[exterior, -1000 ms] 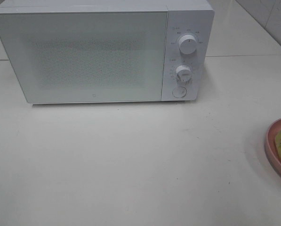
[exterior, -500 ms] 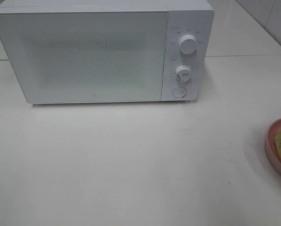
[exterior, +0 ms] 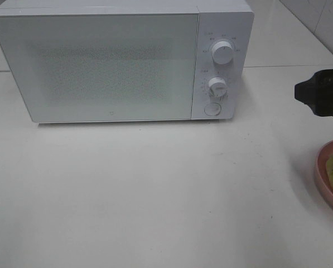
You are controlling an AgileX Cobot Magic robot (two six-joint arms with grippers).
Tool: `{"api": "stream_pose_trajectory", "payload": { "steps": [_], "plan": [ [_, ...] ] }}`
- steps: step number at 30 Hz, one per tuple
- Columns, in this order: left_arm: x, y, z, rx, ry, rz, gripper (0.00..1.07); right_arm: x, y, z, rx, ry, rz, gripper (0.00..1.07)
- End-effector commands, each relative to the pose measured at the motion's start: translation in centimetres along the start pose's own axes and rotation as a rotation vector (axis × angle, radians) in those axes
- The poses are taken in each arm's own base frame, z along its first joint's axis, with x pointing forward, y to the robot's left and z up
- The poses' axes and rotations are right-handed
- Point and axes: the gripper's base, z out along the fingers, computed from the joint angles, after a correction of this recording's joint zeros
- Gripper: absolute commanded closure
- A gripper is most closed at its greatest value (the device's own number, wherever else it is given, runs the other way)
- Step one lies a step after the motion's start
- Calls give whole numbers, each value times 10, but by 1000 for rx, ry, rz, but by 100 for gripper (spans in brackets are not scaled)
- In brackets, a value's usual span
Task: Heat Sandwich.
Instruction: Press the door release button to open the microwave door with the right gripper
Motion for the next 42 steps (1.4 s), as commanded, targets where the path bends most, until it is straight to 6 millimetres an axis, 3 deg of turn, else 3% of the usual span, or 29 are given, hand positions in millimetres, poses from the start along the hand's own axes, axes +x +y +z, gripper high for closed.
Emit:
{"api": "stream_pose_trajectory", "payload": {
  "steps": [1, 11, 15, 19, 42],
  "plan": [
    [1, -1, -1, 11, -15, -7, 10, -3, 1, 9, -7, -53, 2, 32],
    [1, -1, -1, 11, -15, -7, 10, 8, 5, 49, -17, -50, 69, 32],
    [1, -1, -1, 11, -15, -7, 10, 12, 14, 59, -37, -50, 53, 32],
    [1, -1, -1, 11, -15, -7, 10, 22, 36, 74, -56, -55, 6, 32],
    [1, -1, -1, 11, -15, -7, 10, 44, 92, 87, 54, -189, -36, 32]
  ]
}}
